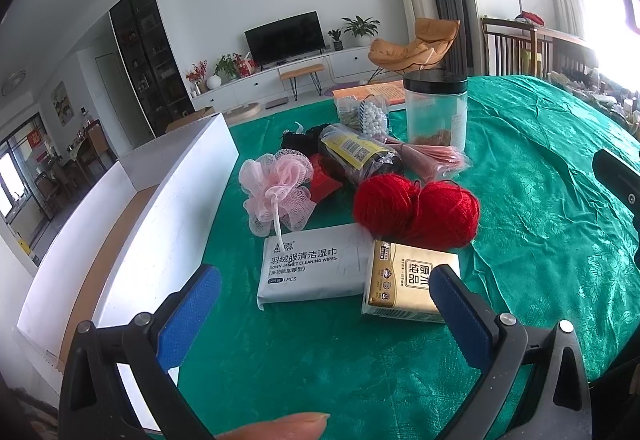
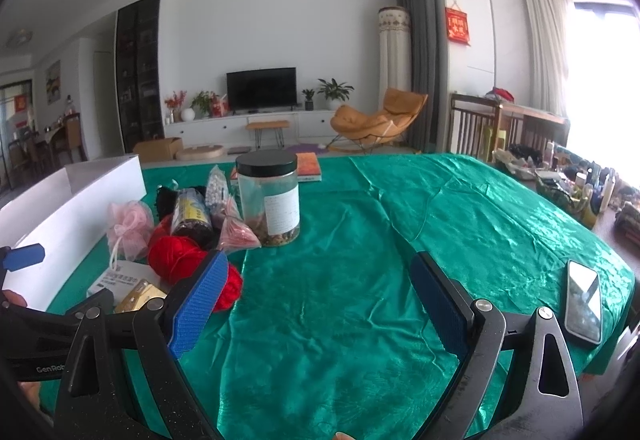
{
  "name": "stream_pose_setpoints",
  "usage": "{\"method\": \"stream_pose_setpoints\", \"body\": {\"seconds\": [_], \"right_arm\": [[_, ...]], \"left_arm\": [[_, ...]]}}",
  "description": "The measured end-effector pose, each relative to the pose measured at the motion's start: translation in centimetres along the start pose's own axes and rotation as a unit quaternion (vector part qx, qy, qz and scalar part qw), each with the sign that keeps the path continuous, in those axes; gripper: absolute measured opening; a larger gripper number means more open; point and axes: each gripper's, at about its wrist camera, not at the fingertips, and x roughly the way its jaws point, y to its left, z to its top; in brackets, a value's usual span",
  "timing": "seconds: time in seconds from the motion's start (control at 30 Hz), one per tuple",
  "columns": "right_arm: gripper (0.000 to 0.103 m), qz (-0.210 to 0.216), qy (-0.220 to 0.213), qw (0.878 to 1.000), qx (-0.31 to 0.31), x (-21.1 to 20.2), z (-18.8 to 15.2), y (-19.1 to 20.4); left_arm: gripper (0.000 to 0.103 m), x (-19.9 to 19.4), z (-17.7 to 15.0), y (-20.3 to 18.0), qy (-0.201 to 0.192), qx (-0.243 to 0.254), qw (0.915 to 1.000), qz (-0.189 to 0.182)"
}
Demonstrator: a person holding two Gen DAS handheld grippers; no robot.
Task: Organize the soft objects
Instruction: 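Move both tools toward the pile of soft items on the table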
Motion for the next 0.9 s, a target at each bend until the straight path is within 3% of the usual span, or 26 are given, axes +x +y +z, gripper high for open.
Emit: {"method": "stream_pose_setpoints", "body": {"seconds": [0.9], "right_arm": [[0.094, 0.009, 0.014, 1.0, -0.005, 0.6, -0.4, 0.5]], "left_arm": [[0.103, 1.3, -1.4, -0.2, 0.023, 0.01, 0.9997, 0.004]]}}
